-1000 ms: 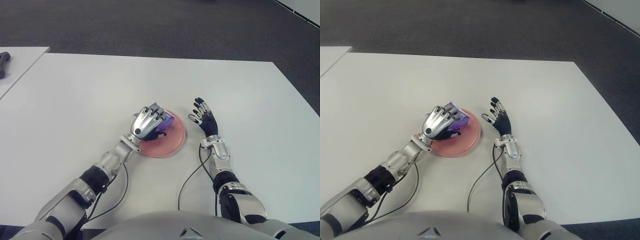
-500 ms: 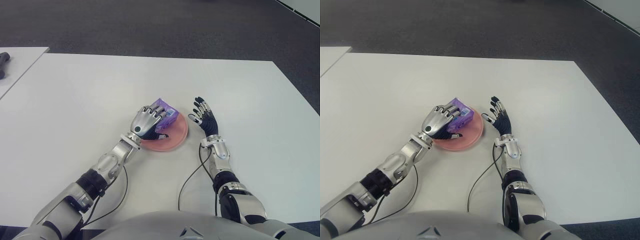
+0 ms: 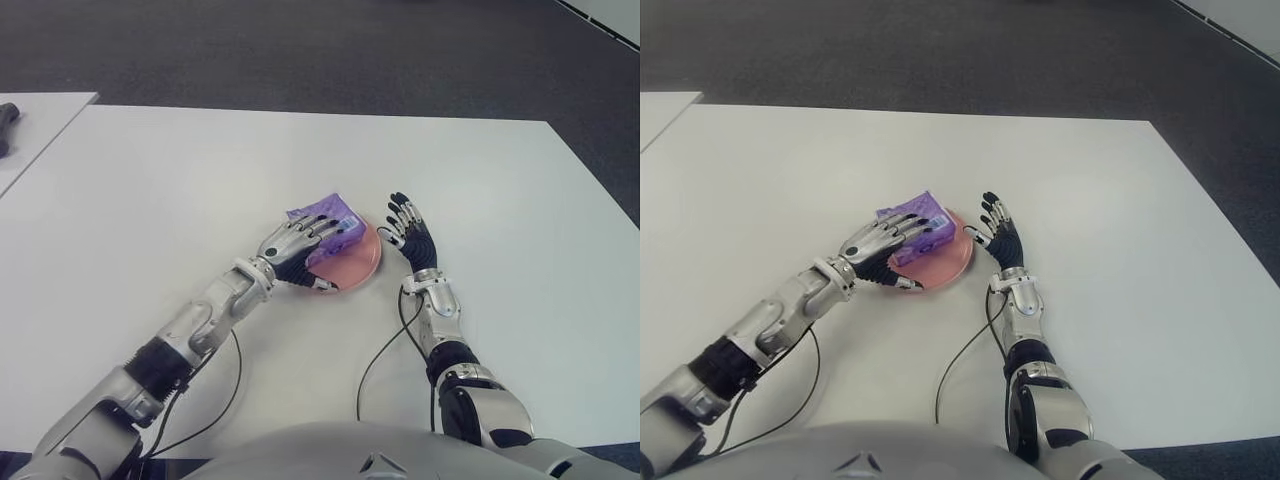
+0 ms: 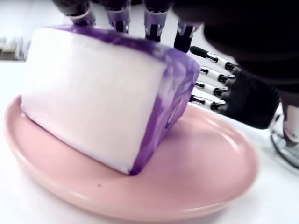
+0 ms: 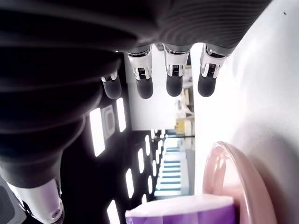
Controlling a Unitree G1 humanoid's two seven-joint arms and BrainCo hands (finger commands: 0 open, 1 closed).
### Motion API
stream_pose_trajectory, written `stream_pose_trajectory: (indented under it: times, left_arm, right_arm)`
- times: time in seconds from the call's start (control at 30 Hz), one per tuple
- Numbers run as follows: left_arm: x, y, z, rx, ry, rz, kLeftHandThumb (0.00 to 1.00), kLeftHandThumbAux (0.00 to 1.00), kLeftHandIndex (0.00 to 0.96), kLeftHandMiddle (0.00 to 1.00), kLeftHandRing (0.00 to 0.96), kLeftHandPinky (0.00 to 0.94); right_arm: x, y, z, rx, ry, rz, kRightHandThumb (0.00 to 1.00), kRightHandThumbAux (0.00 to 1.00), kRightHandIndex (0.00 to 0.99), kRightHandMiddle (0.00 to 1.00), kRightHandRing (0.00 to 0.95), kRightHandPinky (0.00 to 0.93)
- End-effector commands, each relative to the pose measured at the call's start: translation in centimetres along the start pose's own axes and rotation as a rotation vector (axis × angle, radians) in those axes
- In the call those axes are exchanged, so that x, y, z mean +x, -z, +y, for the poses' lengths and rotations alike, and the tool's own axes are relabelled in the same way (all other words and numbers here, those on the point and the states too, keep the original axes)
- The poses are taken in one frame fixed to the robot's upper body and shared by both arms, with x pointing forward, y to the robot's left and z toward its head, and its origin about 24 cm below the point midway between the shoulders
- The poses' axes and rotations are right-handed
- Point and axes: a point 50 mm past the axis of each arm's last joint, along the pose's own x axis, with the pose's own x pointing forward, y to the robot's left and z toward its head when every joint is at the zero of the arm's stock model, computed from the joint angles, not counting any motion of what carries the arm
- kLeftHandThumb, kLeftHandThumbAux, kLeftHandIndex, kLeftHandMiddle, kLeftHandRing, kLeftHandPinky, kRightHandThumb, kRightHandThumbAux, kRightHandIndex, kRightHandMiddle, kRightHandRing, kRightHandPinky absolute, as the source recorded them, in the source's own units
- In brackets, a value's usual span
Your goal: Put the tissue paper into the plate.
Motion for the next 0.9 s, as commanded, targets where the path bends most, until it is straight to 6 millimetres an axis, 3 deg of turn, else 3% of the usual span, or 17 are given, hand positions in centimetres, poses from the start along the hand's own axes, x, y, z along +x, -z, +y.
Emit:
stream_pose_trajectory:
  times: [0.03,0.67,0.9]
  left_arm:
    - [-1.5,-0.1,-1.0,-0.111,0.193,0.01,0.0,0.42,0.0,0.0,0.0,0.0]
    - [-1.7,0.1,0.4,-0.209,0.172,0.029,0.0,0.464,0.0,0.0,0.0,0.0]
    - [-1.7,1.1,2.5,-0.313,0.068,0.036,0.0,0.509,0.0,0.0,0.0,0.0]
  right_arm:
    - [-5.2,4.4,0.0,0.063,0.072,0.202,0.081,0.706,0.042,0.017,0.002,0.044]
    - [-5.2,4.4,0.0,0.063,0.073,0.203,0.081,0.706,0.042,0.017,0.002,0.044]
    - [-5.1,4.4,0.0,0.063,0.073,0.203,0.081,0.706,0.042,0.017,0.002,0.044]
